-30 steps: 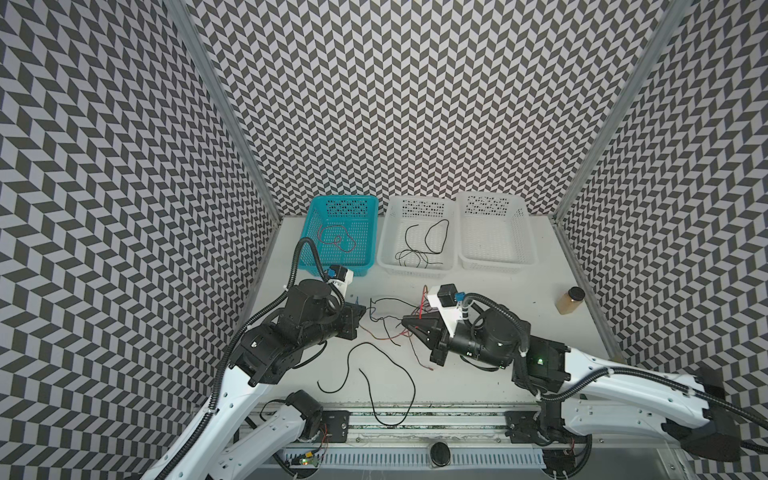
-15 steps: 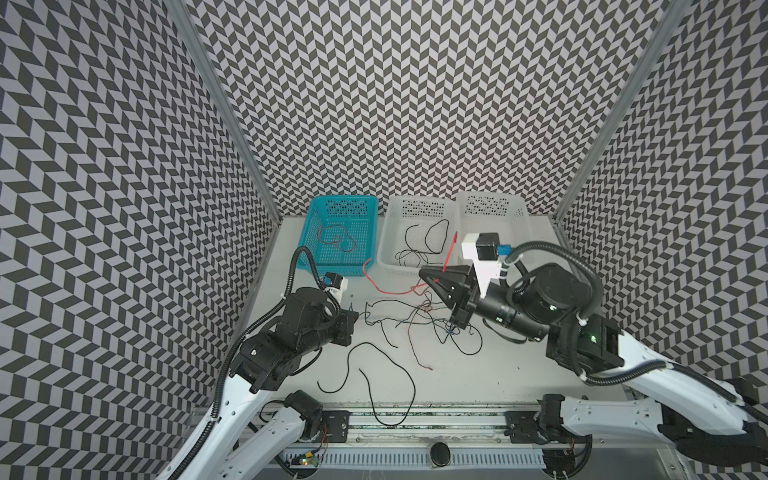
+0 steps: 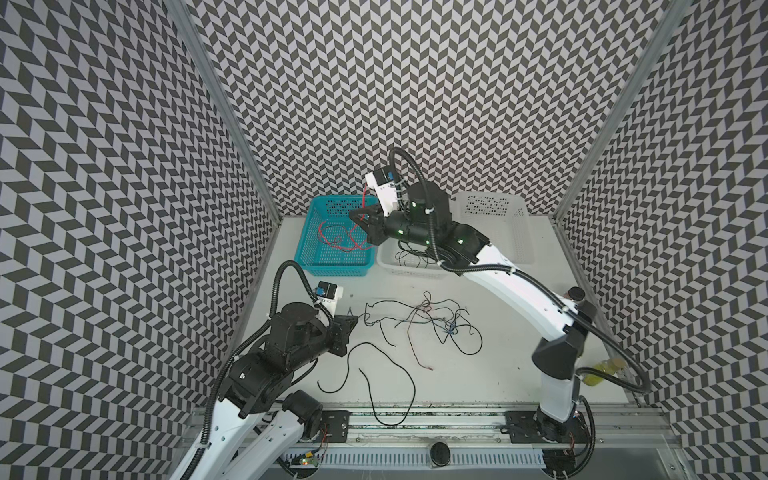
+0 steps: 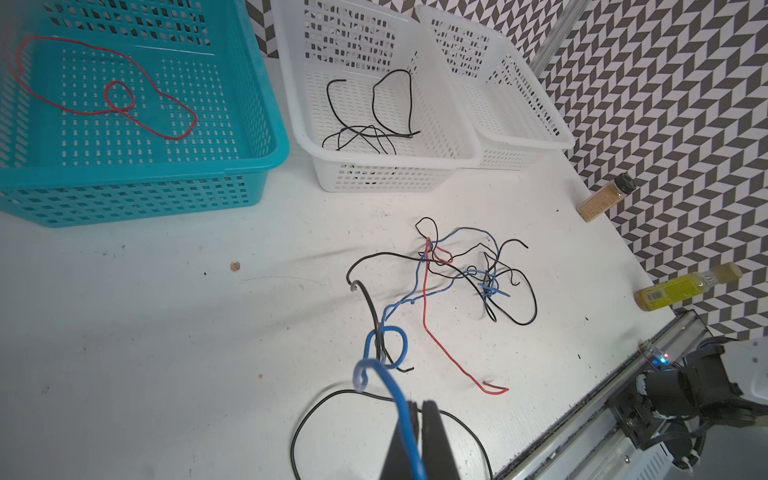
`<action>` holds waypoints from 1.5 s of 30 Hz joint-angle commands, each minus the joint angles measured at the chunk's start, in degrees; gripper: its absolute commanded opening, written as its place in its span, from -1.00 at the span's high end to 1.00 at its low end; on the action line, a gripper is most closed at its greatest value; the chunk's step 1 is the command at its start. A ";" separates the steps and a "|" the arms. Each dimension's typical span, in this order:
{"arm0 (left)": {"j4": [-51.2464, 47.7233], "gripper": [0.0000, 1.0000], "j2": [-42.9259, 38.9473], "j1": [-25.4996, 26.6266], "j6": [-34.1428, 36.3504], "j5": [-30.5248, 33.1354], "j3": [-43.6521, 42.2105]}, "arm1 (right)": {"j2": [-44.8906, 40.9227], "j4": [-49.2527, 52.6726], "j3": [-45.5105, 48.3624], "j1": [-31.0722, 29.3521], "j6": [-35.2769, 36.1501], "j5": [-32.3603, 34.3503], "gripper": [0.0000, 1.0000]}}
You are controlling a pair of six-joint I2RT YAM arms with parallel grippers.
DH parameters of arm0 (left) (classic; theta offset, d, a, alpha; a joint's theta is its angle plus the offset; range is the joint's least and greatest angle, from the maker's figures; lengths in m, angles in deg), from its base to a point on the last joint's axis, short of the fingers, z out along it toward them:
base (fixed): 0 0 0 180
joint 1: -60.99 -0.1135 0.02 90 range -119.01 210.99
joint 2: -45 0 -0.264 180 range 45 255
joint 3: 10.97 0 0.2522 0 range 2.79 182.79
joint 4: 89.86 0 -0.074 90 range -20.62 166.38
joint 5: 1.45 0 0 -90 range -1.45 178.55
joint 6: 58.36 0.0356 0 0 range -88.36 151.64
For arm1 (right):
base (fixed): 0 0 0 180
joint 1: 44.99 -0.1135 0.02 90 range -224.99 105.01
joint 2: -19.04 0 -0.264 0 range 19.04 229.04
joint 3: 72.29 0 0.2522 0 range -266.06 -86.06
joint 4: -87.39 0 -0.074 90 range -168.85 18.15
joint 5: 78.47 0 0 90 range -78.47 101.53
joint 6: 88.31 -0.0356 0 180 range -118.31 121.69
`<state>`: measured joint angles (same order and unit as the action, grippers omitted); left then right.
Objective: Untangle the cables
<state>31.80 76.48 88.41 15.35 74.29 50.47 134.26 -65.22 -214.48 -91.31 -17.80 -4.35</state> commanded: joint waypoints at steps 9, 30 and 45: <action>2.13 1.00 -2.21 0.88 1.09 -1.21 -0.74 | 32.01 -6.41 -28.62 5.76 -13.61 -7.99 1.00; 1.51 1.00 -1.57 1.50 1.18 -0.15 -0.67 | 22.68 3.47 -18.39 6.69 -3.60 -5.66 -0.09; 1.98 1.00 -1.81 1.50 1.43 -4.21 0.30 | -30.45 -19.79 59.58 2.34 3.09 -4.20 -0.17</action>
<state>32.33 74.73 89.59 15.39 72.74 49.93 104.91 -79.01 -161.84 -87.46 -15.70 -8.59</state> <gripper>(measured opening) 0.048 0.583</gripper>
